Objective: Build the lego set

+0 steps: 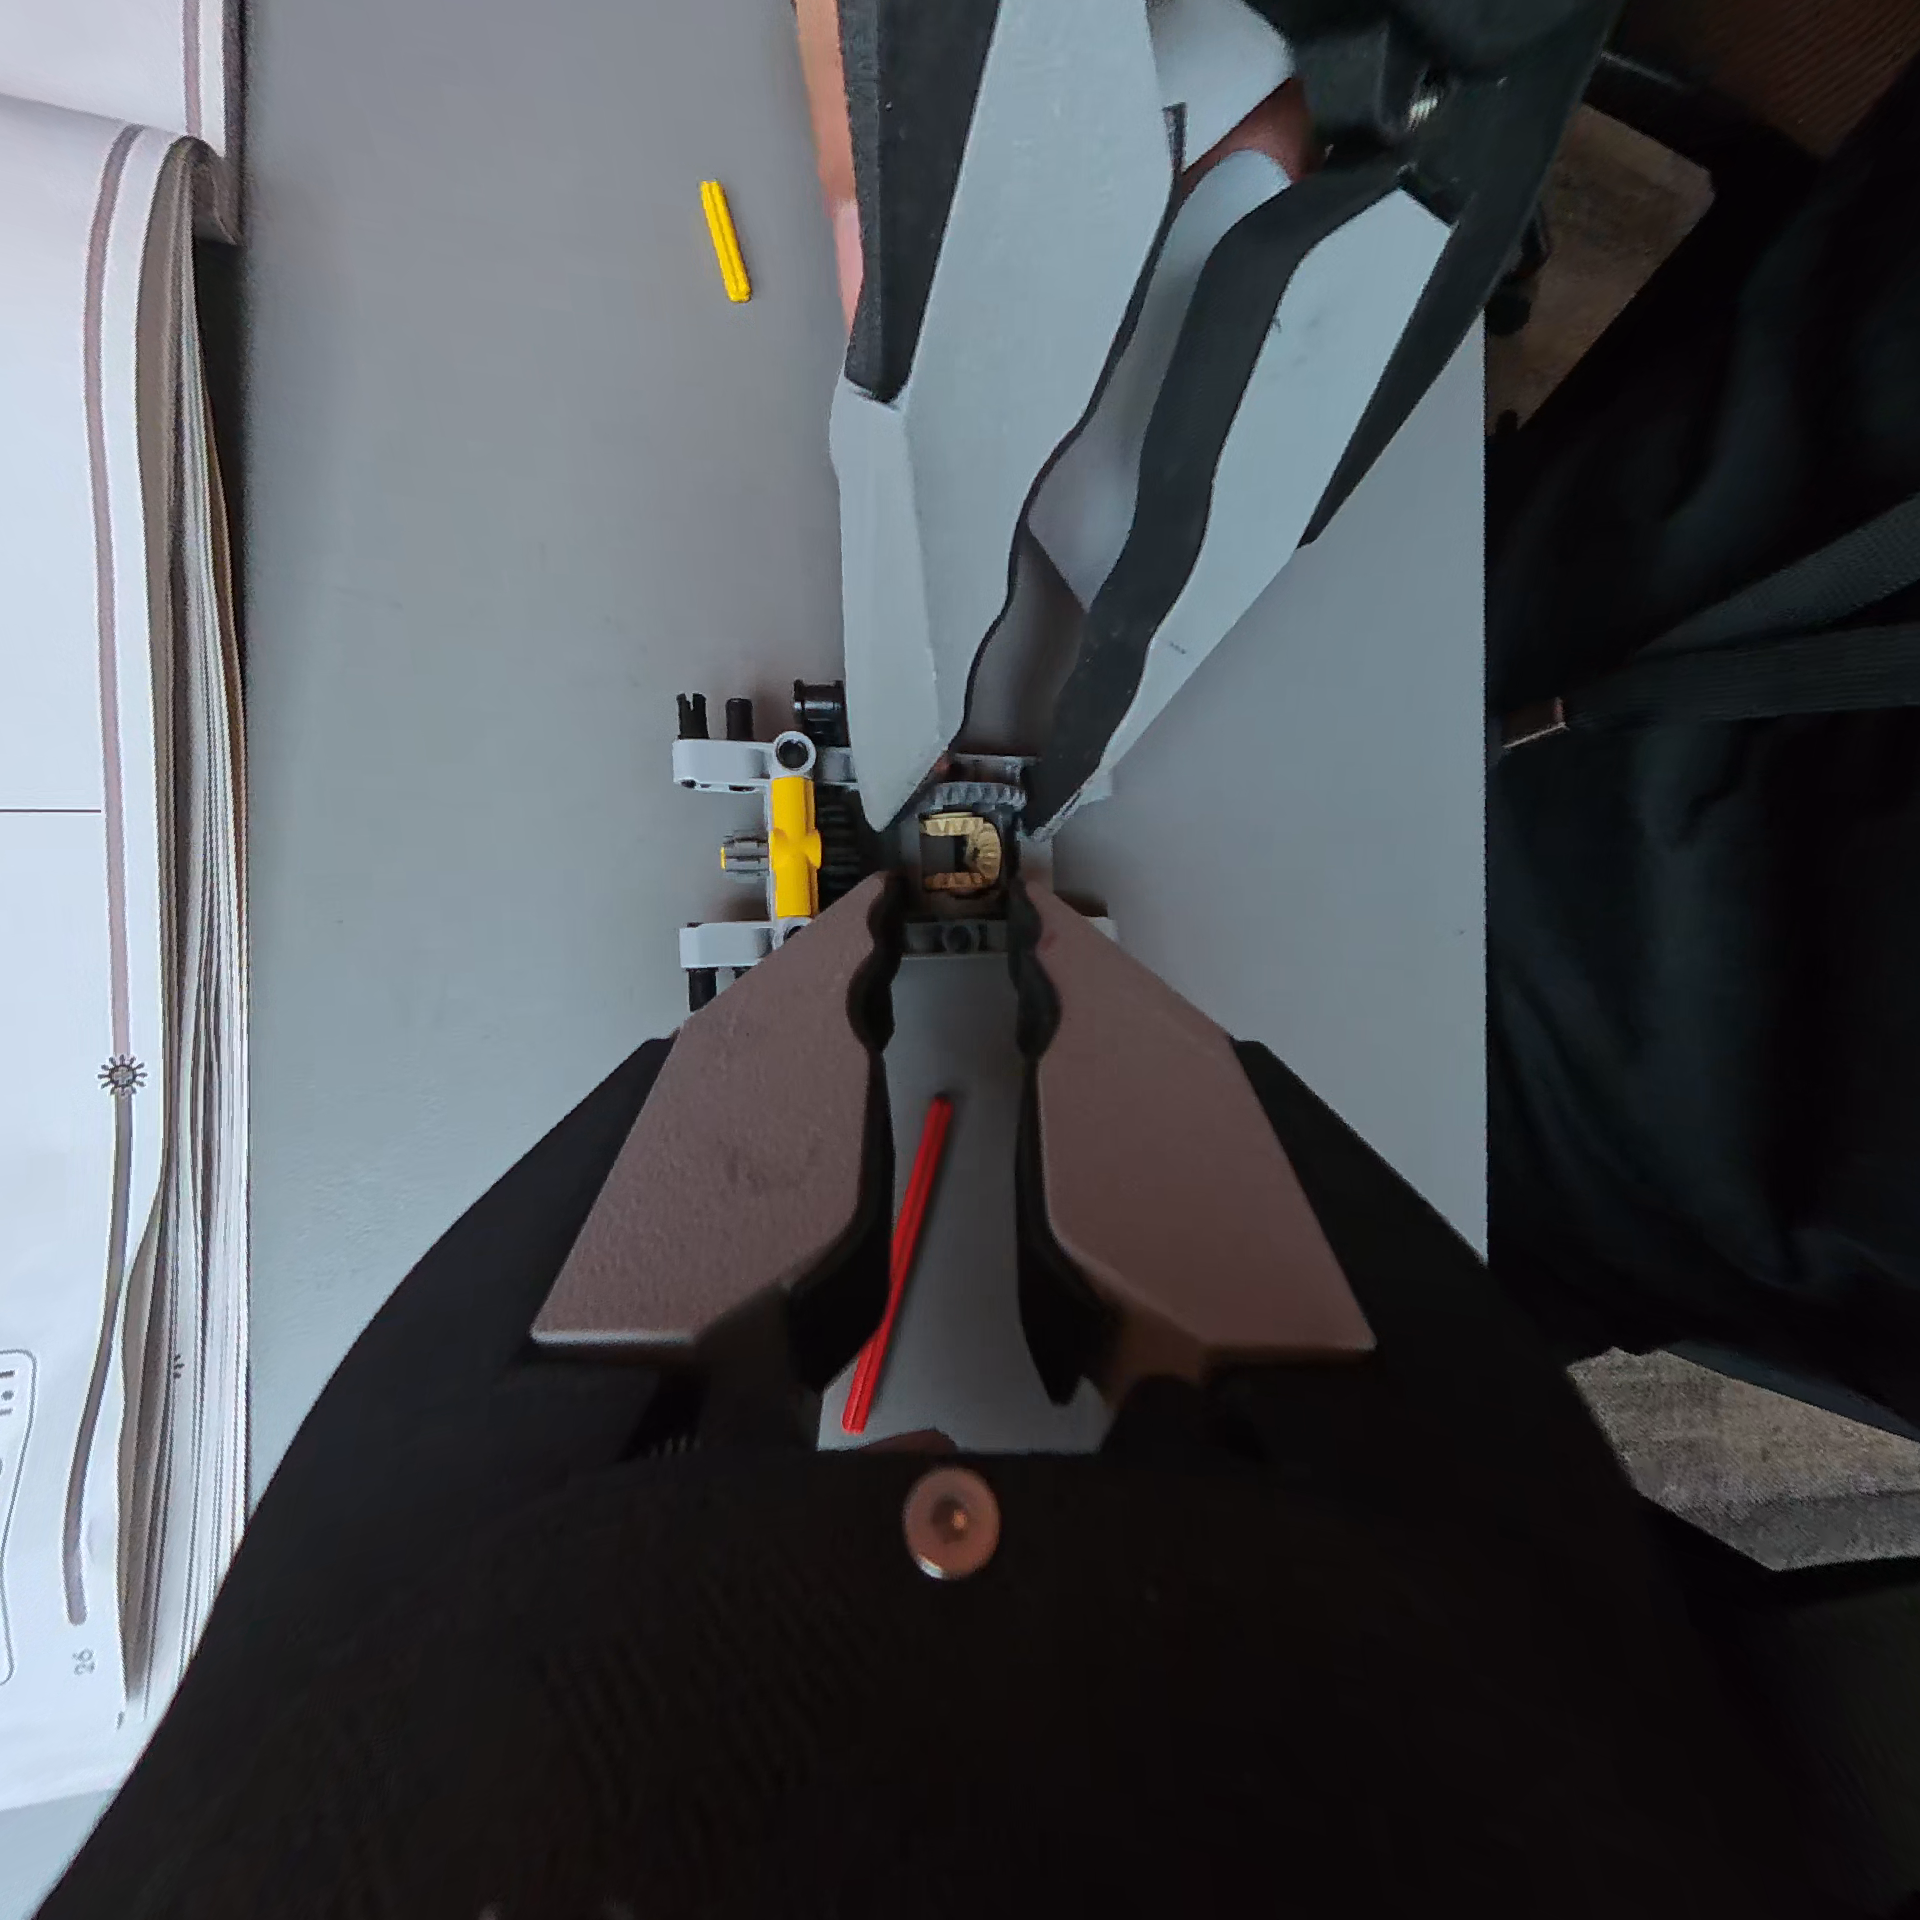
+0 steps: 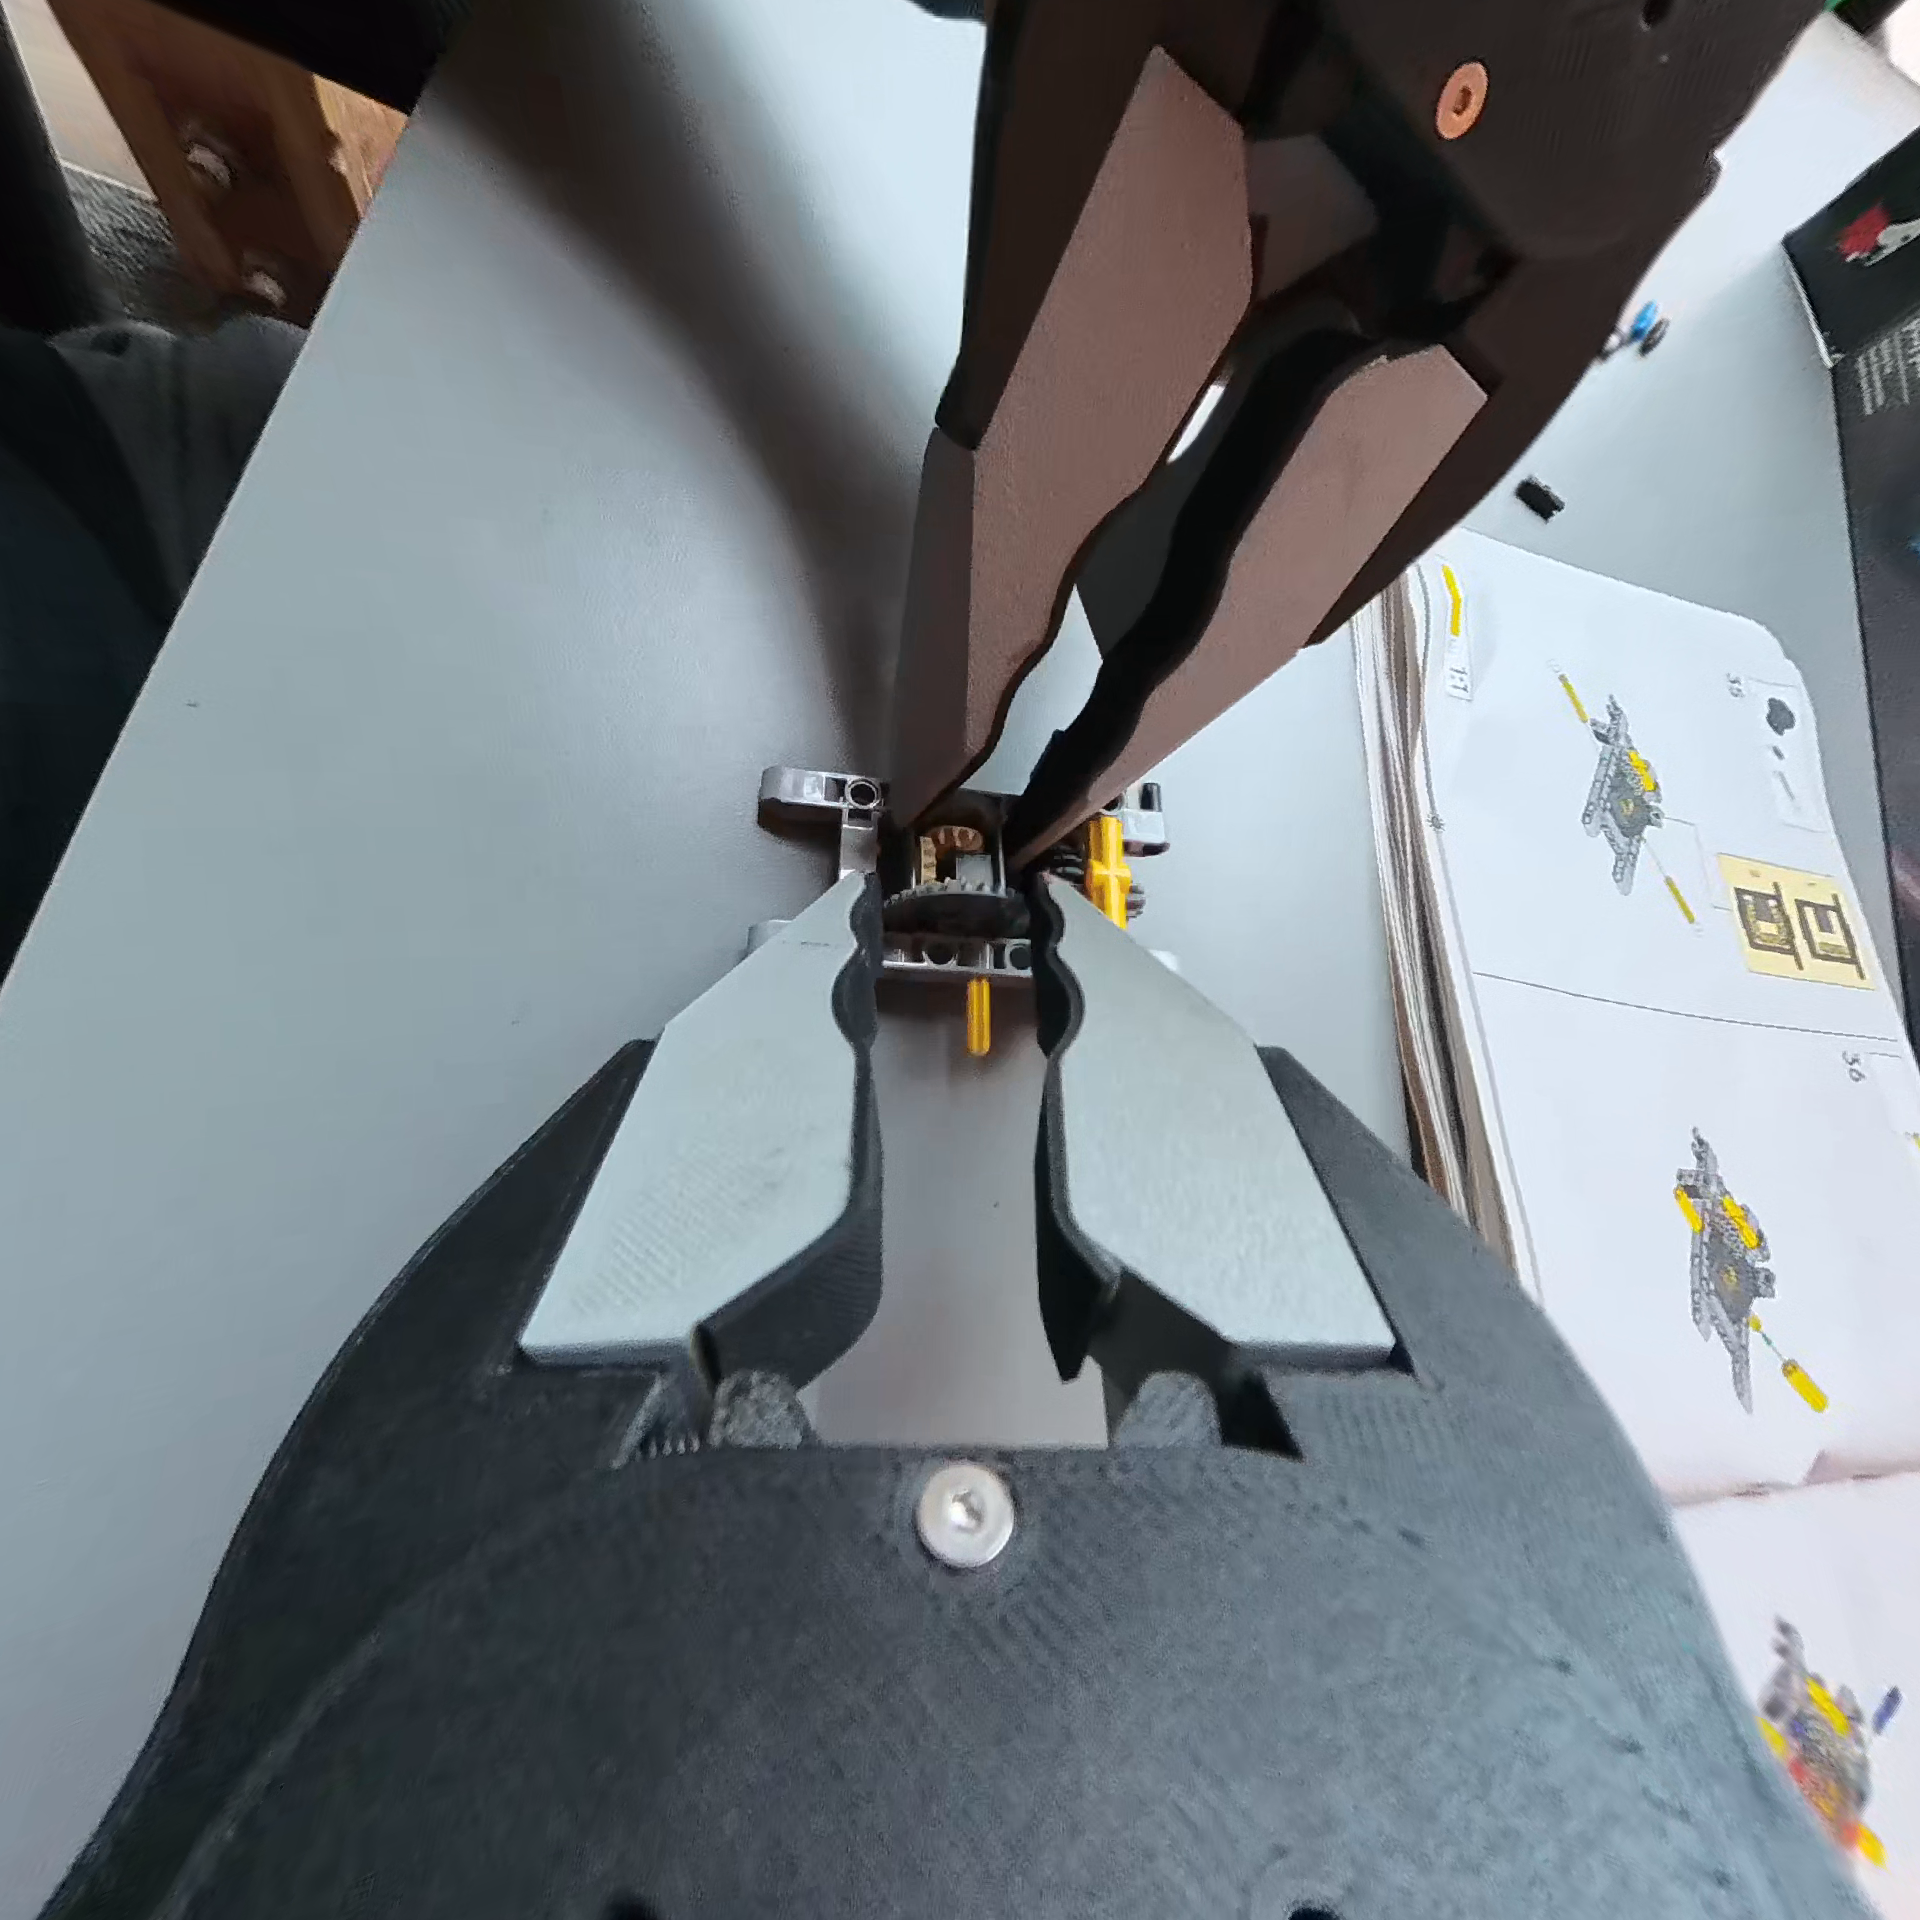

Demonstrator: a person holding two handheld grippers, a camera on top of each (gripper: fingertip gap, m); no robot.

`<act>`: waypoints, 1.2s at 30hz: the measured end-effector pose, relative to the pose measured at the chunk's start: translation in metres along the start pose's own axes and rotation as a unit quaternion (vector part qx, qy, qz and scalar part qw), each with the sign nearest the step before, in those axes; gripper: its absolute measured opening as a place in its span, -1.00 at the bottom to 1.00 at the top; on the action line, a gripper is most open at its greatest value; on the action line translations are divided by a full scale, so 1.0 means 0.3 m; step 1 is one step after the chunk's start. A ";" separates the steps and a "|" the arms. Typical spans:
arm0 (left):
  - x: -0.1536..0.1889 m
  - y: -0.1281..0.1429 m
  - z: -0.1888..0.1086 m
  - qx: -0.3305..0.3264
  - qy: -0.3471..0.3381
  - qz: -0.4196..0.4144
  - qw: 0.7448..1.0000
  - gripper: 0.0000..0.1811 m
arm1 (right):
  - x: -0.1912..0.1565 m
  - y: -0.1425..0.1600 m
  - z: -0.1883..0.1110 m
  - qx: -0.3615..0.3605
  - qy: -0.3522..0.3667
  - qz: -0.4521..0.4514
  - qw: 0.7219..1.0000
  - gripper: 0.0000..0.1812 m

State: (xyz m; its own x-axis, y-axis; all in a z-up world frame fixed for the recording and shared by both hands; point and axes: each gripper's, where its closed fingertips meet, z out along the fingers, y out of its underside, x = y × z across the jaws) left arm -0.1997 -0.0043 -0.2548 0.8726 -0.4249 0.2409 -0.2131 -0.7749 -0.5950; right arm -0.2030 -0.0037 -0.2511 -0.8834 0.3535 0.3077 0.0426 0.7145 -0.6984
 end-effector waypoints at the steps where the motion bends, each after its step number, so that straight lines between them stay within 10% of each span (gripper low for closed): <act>1: 0.000 -0.001 -0.001 0.003 0.000 0.000 1.000 -0.82 | 0.000 0.002 0.000 0.001 -0.001 0.004 1.000 -0.73; 36: -0.040 -0.018 0.022 -0.029 -0.095 0.045 0.994 -0.81 | 0.031 0.017 -0.005 0.034 -0.020 0.055 0.998 -0.73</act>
State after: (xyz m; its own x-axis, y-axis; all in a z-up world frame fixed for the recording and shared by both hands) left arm -0.2061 0.0080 -0.2595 0.9150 -0.4018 0.0355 -0.3143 -0.7653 -0.5618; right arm -0.2103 0.0040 -0.2508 -0.8932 0.4019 0.2015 0.1095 0.6290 -0.7696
